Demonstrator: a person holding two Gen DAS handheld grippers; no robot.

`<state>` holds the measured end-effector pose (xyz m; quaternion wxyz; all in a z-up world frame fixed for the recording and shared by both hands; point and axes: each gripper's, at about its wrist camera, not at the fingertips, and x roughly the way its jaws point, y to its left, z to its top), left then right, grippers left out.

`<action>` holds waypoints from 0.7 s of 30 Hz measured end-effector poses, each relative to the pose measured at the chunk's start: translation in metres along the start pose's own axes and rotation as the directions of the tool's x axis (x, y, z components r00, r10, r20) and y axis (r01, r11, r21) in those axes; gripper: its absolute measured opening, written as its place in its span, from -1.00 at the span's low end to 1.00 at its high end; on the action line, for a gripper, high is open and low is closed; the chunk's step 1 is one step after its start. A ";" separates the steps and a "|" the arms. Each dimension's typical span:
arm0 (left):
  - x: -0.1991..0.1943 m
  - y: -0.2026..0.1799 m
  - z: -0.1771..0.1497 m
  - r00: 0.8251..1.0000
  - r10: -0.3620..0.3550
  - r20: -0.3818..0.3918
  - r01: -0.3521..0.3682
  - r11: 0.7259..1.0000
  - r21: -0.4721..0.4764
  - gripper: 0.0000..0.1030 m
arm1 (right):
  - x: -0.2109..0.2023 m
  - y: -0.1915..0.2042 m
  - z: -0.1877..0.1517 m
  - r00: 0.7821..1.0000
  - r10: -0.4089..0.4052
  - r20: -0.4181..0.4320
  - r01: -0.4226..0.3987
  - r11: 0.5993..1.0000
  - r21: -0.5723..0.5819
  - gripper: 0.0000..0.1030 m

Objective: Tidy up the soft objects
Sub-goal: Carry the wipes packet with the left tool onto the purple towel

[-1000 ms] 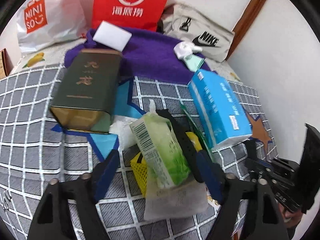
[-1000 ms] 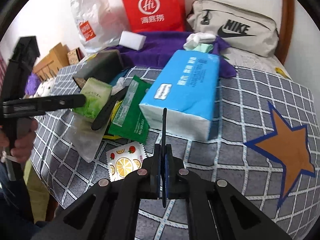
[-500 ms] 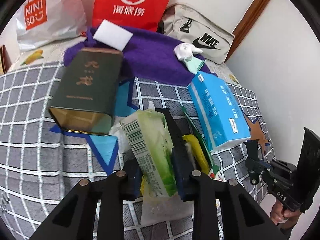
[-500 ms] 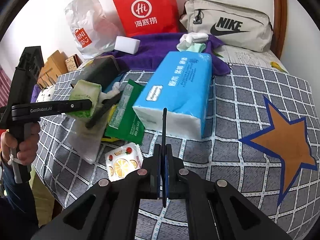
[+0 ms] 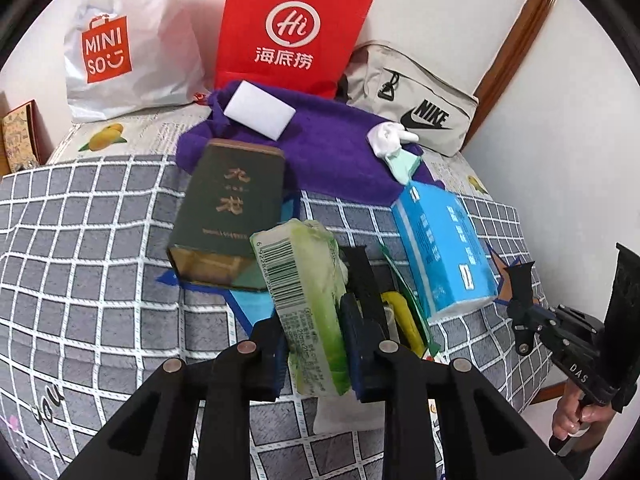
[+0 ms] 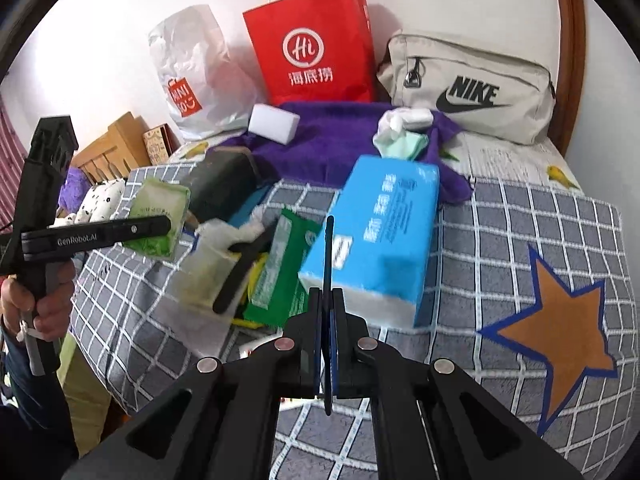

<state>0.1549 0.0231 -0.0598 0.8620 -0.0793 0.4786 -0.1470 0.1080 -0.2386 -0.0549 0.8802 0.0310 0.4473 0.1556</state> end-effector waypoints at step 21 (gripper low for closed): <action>0.026 0.023 0.109 0.991 0.122 0.046 -0.122 0.992 0.002 -0.55 | 0.034 -0.033 0.125 0.996 -0.029 0.090 0.028 1.000 0.011 -0.93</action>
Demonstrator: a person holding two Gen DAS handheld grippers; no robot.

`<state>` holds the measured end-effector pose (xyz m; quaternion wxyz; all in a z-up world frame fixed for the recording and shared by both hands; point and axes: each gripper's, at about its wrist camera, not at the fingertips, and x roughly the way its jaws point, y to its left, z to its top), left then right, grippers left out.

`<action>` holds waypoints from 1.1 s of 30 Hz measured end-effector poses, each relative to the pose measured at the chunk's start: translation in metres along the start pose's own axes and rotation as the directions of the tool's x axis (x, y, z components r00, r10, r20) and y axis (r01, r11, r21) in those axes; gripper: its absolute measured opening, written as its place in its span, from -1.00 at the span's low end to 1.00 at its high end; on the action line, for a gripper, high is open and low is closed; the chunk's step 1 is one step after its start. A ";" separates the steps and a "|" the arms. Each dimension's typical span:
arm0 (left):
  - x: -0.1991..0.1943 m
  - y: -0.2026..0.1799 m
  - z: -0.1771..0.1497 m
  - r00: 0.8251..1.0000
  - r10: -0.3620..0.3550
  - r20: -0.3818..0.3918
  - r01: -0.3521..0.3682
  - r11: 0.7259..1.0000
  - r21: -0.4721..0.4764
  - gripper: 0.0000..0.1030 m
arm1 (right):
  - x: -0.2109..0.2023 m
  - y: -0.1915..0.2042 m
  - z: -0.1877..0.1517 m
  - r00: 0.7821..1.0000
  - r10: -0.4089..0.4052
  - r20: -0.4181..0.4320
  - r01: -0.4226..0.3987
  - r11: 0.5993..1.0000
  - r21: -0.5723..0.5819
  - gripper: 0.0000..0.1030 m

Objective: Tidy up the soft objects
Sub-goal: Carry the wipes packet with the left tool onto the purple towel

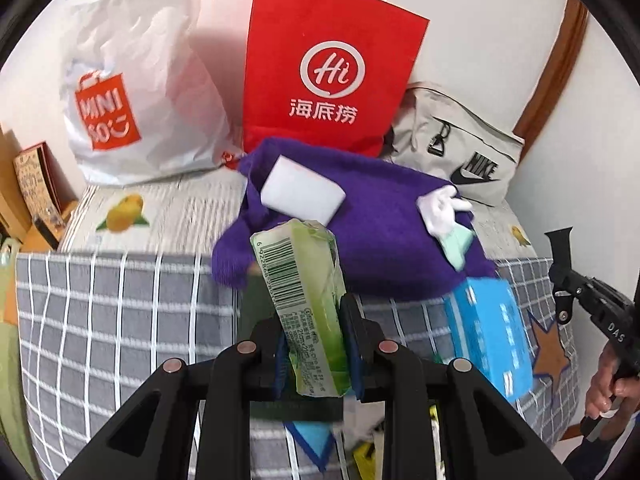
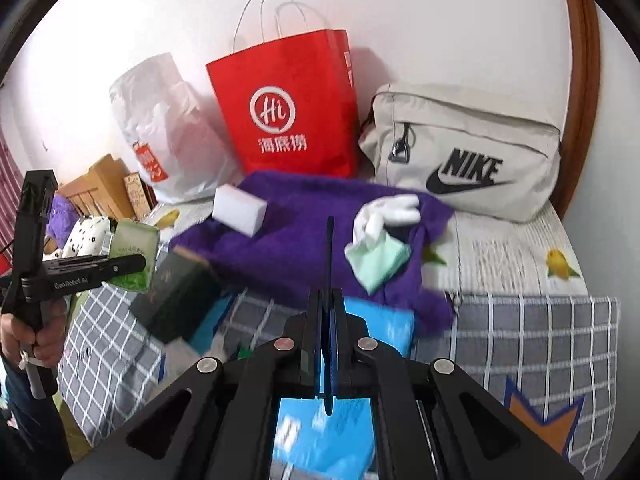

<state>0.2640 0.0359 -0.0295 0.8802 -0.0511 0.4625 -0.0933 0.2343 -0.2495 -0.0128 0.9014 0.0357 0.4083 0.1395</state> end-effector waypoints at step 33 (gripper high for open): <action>0.119 0.007 0.076 0.988 -0.008 -0.153 0.011 1.000 0.018 -0.55 | 0.156 -0.011 0.070 0.975 0.022 -0.222 -0.028 0.999 -0.023 -0.93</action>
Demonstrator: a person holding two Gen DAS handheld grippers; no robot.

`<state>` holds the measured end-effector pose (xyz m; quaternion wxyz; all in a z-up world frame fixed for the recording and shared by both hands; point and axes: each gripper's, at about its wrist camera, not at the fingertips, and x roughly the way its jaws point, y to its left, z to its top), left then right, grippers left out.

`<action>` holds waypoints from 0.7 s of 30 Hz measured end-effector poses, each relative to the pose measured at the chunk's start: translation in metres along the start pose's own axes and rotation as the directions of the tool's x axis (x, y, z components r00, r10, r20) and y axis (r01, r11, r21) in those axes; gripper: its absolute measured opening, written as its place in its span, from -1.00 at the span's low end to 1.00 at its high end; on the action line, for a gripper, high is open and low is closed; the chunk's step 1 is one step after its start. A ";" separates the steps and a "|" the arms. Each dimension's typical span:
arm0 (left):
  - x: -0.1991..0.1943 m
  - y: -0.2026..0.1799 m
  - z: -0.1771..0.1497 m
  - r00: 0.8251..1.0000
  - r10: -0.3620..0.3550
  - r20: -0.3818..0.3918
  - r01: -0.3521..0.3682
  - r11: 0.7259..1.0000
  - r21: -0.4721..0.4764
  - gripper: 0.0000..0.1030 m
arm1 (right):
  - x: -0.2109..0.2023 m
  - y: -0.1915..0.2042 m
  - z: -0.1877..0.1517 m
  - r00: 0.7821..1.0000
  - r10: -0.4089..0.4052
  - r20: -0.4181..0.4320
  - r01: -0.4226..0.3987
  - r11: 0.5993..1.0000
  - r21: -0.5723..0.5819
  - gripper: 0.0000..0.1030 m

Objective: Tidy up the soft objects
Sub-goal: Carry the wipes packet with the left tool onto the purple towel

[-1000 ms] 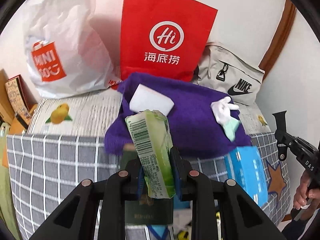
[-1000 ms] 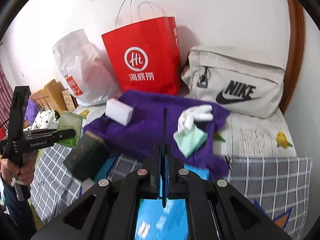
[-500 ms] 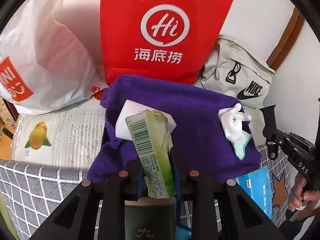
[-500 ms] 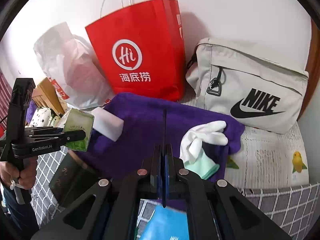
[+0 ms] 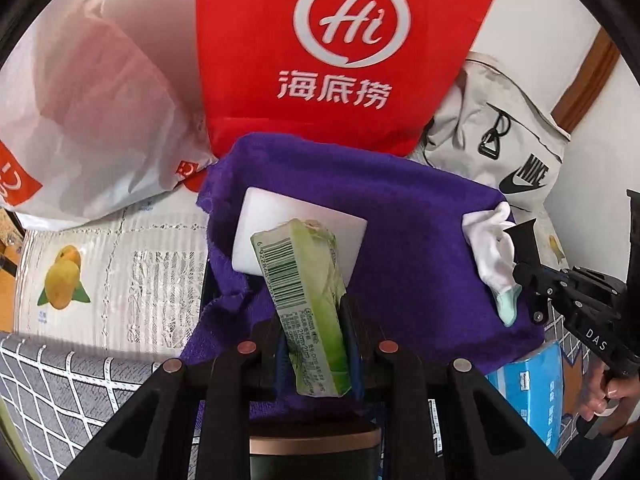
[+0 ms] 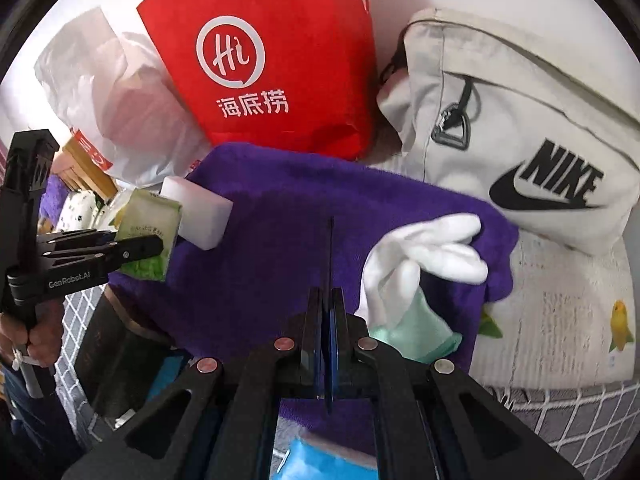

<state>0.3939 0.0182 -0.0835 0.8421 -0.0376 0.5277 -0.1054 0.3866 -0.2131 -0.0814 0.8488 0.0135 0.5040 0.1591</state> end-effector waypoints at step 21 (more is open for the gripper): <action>0.023 -0.002 -0.004 0.999 0.036 -0.037 -0.035 0.999 0.009 -0.55 | 0.030 -0.022 -0.008 0.994 -0.033 -0.108 0.034 0.999 0.005 -0.92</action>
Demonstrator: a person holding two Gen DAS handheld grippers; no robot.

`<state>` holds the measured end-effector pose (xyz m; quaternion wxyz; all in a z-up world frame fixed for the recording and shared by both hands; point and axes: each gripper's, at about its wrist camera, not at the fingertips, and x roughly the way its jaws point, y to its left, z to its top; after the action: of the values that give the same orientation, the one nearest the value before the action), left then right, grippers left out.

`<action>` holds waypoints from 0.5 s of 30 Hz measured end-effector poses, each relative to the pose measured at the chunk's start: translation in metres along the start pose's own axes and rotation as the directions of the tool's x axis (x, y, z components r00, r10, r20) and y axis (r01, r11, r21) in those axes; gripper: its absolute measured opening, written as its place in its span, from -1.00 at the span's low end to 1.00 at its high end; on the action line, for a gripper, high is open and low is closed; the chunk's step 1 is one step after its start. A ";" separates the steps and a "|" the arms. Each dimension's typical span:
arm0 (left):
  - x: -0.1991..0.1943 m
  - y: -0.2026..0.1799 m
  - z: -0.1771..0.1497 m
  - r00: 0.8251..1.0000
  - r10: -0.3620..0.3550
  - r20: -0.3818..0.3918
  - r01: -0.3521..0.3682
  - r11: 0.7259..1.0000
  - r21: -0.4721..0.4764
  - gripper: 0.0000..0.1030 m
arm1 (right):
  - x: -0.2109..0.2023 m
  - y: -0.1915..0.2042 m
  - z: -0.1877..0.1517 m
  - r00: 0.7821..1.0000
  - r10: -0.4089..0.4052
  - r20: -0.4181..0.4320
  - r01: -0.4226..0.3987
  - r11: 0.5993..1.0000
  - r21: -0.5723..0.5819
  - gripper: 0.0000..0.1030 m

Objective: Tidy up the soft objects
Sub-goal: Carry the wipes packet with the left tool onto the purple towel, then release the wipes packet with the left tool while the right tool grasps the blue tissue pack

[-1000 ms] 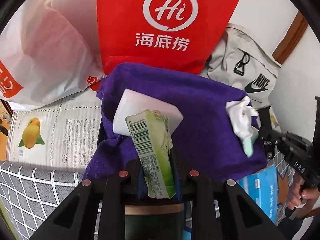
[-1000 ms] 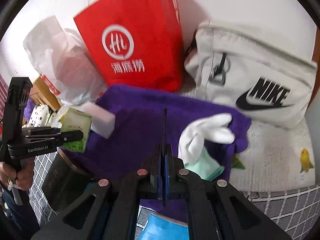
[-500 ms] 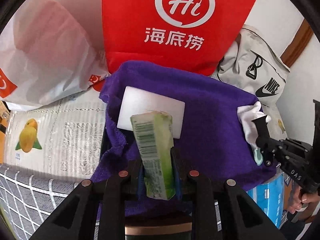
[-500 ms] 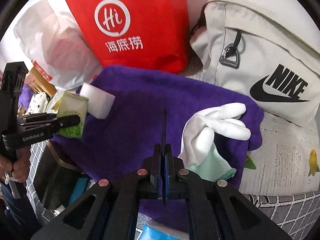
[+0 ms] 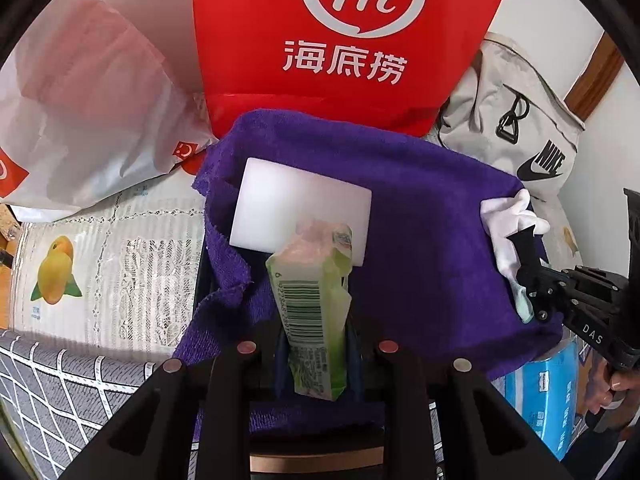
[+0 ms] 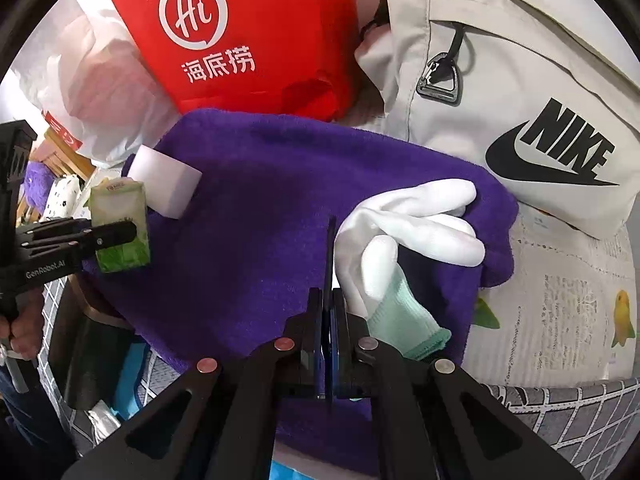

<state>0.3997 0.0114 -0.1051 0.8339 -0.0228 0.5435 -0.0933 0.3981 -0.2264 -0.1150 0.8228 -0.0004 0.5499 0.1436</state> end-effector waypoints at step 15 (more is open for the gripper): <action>-0.012 -0.006 -0.001 0.999 0.046 -0.005 -0.046 0.998 0.034 0.02 | 0.020 0.008 -0.002 0.997 0.001 -0.079 -0.004 0.999 -0.043 -0.70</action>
<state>0.3930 0.0084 -0.0936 0.8345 0.0042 0.5446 -0.0835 0.4011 -0.2142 -0.1324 0.7999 -0.0229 0.5789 0.1564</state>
